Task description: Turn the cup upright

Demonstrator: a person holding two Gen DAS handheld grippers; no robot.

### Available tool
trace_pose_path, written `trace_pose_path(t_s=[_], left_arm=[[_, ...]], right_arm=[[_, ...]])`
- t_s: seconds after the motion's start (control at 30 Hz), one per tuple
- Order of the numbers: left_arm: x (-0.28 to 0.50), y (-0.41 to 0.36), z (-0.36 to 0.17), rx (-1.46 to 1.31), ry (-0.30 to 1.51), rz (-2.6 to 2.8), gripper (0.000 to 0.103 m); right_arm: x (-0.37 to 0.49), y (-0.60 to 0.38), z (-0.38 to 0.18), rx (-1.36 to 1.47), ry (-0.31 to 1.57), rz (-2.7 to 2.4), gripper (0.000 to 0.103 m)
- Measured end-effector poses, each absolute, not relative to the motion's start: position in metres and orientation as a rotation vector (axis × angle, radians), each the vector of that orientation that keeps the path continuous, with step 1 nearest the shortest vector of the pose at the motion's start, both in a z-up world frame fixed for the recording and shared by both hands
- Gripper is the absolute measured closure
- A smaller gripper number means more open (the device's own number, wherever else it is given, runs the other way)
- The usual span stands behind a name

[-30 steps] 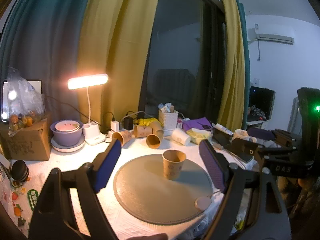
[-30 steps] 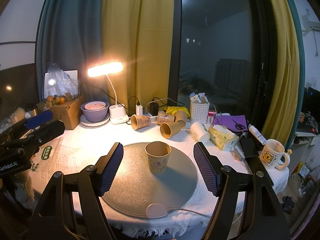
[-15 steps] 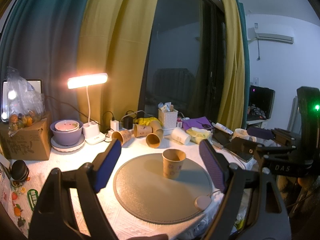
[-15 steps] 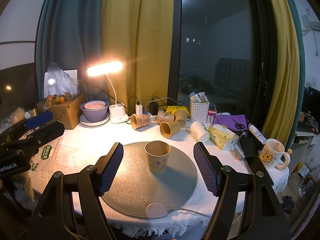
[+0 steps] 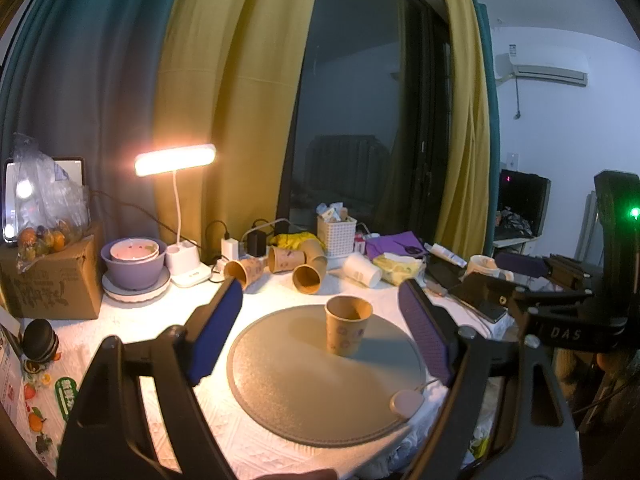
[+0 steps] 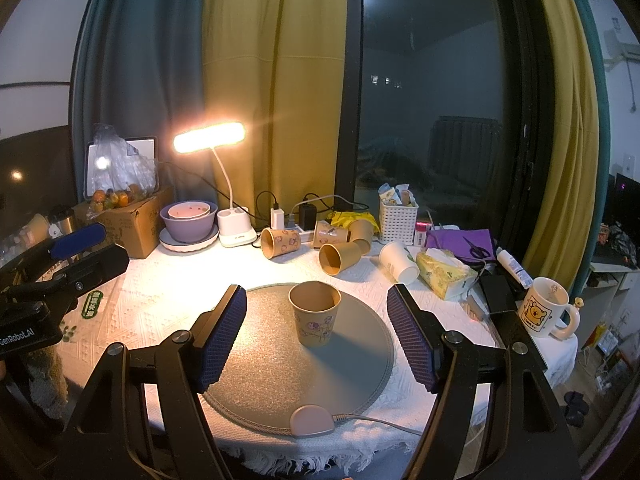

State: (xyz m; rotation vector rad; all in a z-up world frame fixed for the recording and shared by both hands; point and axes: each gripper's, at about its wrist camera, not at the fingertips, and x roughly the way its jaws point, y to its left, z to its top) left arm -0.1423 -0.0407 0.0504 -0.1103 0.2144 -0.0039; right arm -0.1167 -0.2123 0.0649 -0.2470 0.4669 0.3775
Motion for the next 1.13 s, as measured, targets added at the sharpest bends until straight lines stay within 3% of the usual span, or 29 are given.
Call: trace_pose_path(t_s=[1.13], left_arm=[[-0.1442, -0.041, 0.0459, -0.113, 0.219, -0.012, 0.022]], right_arm=[[-0.1173, -0.2108, 0.0635, -0.249, 0.469, 0.377, 0.027]])
